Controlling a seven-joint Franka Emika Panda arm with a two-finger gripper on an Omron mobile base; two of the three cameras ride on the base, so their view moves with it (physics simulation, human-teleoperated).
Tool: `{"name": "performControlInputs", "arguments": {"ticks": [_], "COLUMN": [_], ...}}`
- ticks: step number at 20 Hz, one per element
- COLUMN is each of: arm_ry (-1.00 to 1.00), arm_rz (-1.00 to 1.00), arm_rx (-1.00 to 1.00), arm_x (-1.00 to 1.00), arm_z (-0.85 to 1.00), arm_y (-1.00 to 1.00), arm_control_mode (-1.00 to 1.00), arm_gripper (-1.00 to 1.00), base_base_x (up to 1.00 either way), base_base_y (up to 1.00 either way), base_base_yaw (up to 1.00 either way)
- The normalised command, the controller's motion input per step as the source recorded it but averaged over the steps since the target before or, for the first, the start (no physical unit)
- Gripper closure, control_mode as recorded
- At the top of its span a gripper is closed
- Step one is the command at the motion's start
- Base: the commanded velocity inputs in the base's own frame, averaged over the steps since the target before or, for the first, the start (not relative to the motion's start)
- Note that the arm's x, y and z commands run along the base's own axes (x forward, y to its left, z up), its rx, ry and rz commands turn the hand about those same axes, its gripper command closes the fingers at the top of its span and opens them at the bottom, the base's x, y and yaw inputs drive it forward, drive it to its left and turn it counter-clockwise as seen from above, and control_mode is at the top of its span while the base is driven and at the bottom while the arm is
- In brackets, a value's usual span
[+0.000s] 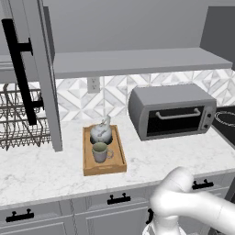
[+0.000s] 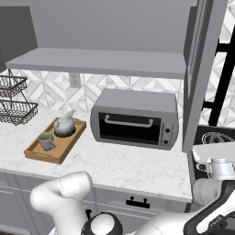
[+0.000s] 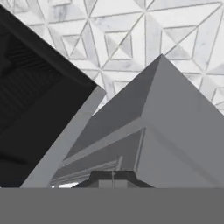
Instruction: Pick the kettle from the counter and place it on the tray. Then pick the mug from the cabinet and place it on the tray. Then close the cabinet doors.
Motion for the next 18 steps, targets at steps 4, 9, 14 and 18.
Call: {"name": "performControlInputs", "arguments": {"ticks": [4, 9, 14, 18], "arm_ry": [-0.31, -0.22, -0.19, -0.12], "arm_rz": [0.00, 0.00, -0.02, -0.05], "arm_rx": [0.10, 0.01, -0.01, -0.12], "arm_x": [0.06, 0.00, -0.14, -0.55], "arm_z": [0.35, 0.82, 0.67, 0.34], "arm_y": [-0.09, 0.00, 0.04, 0.35], "arm_control_mode": [-1.00, -1.00, -1.00, -1.00], "arm_gripper": [1.00, 1.00, 1.00, 1.00], "base_base_x": [0.00, 0.00, 0.00, 0.00], "base_base_y": [0.00, 0.00, 0.00, 0.00], "base_base_yaw": [0.00, 0.00, 0.00, 0.00]}}
